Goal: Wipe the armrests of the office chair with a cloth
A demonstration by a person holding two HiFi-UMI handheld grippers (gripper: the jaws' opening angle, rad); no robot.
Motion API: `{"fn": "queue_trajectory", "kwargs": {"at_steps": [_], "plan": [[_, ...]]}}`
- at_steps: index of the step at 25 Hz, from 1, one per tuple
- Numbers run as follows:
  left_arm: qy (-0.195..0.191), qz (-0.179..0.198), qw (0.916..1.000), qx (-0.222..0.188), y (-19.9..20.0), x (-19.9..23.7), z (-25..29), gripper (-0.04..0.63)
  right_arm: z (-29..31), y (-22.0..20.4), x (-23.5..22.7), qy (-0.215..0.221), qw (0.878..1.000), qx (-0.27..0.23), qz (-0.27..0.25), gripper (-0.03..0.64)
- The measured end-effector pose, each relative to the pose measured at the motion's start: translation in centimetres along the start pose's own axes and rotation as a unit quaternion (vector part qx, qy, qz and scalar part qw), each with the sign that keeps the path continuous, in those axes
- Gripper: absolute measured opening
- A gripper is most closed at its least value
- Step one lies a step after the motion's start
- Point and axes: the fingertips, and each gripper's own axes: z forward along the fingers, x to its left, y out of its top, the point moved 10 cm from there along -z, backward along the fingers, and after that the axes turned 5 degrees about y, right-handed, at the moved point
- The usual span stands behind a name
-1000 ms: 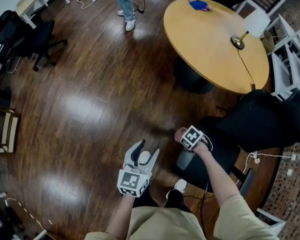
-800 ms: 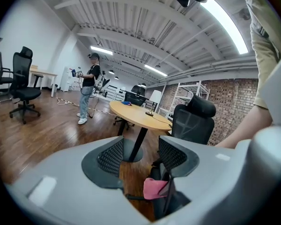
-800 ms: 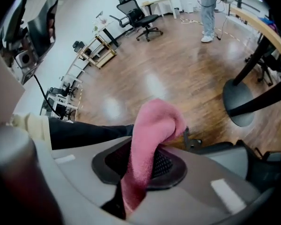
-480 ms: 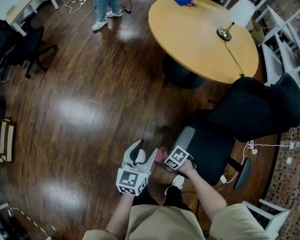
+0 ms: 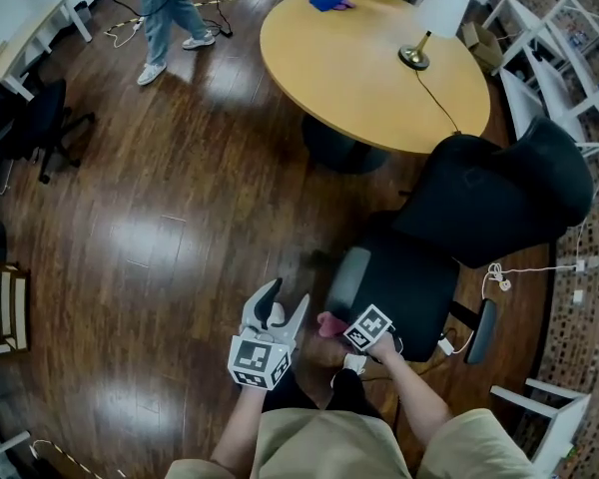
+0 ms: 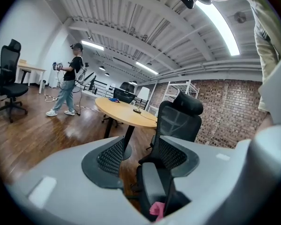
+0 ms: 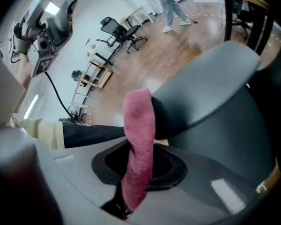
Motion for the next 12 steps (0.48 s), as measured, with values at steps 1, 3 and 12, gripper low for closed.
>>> {"fn": "queue_trajectory", "kwargs": {"at_steps": [1,3,12], "plan": [[-0.004,0.002,1.0000,0.002,-0.1,-0.2,0.1,0.213,-0.4,-1.1,-0.9,-0.004,1.000,-0.005,0.020,0.069],[-0.009,0.004,0.9999,0.006,-0.4,-0.5,0.3,0.213,-1.2,-2.9,-2.5,-0.008,0.997,-0.031,0.065,0.069],[-0.015,0.008,0.9997,0.018,-0.3,-0.7,1.7,0.213,-5.8,-0.8,-7.7,-0.066,0.967,-0.174,0.174,0.069]]}}
